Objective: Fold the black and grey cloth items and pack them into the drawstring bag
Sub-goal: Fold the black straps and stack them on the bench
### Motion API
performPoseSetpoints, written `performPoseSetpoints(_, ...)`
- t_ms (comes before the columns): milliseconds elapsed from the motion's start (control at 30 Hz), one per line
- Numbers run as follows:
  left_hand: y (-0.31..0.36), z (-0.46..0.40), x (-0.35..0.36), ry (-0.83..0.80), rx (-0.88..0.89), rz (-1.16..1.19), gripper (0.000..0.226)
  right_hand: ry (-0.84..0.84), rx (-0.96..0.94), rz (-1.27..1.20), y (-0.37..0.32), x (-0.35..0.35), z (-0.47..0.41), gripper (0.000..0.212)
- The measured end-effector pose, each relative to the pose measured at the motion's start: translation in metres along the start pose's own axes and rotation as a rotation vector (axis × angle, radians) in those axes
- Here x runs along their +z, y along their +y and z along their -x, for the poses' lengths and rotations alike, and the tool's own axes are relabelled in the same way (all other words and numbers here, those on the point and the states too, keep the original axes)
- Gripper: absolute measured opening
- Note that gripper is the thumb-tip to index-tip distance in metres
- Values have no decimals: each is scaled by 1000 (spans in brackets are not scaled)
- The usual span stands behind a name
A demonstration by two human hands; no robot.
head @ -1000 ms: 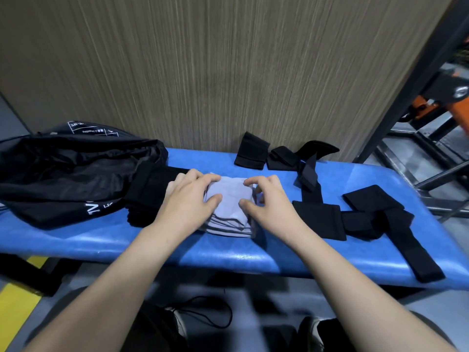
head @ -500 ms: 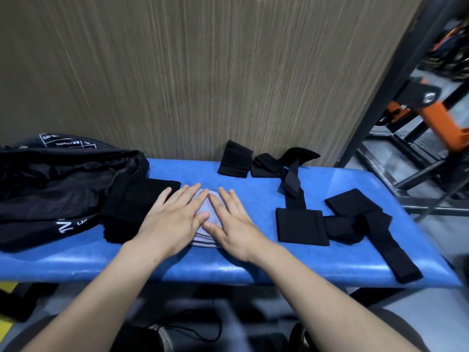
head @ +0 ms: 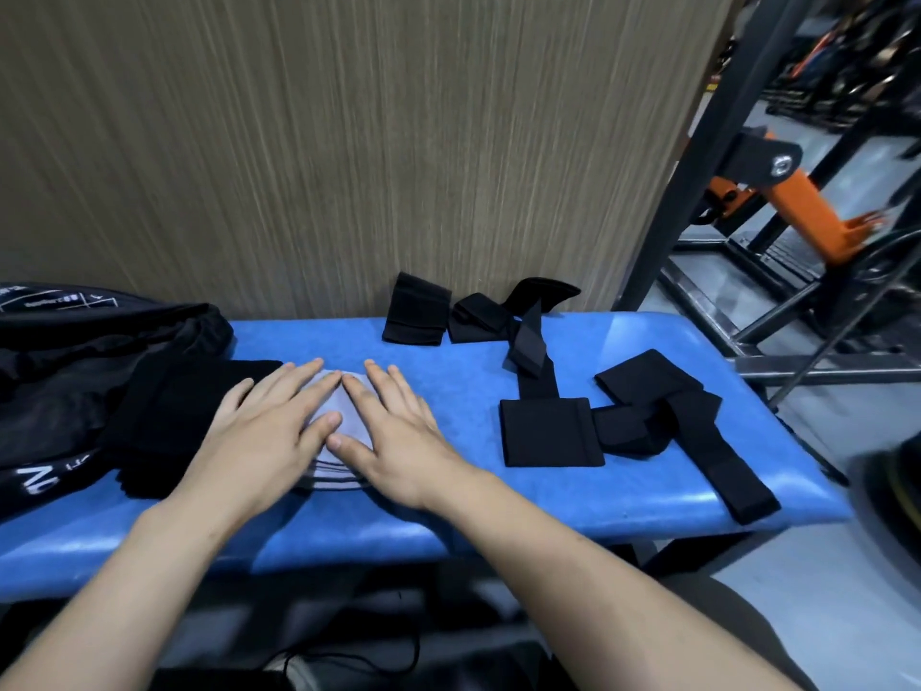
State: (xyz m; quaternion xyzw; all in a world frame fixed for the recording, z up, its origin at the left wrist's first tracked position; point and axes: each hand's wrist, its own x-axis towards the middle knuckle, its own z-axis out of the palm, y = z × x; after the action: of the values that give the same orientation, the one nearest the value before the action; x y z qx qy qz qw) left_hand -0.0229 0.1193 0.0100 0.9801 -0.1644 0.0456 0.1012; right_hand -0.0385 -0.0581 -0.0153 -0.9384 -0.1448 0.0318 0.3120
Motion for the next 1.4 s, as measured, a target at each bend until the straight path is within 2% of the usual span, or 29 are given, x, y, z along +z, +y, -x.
performPoseSetpoints(200, 19, -3, -11, 222, 55, 62, 52, 122, -37, 16, 2, -31, 19, 64)
performPoseSetpoints(300, 41, -6, -16, 332, 120, 120, 43, 191, -30, 55, 12, -50, 32, 54)
performPoseSetpoints(367, 57, -9, -16, 350, 150, 148, 35, 211, -13, 98, 22, -61, 42, 49)
performPoseSetpoints(767, 144, -31, 18, 191, 267, 235, 23, 258, 134, 183, 93, -110, 111, 35)
performPoseSetpoints(933, 173, -41, 40, -1, 261, 194, 52, 217, 214, 192, 117, -117, 125, 42)
performPoseSetpoints(1033, 180, -48, 54, -118, 273, 152, 76, 175, 250, 203, 128, -120, 127, 51)
performPoseSetpoints(1133, 183, -53, 62, -204, 265, 112, 91, 158, 251, 212, 135, -120, 123, 63)
performPoseSetpoints(1300, 179, -57, 61, -232, 283, 120, 91, 99, 236, 305, 141, -117, 112, 85)
performPoseSetpoints(1400, 172, -57, 58, -274, 298, 163, 89, 90, 232, 316, 139, -118, 108, 84)
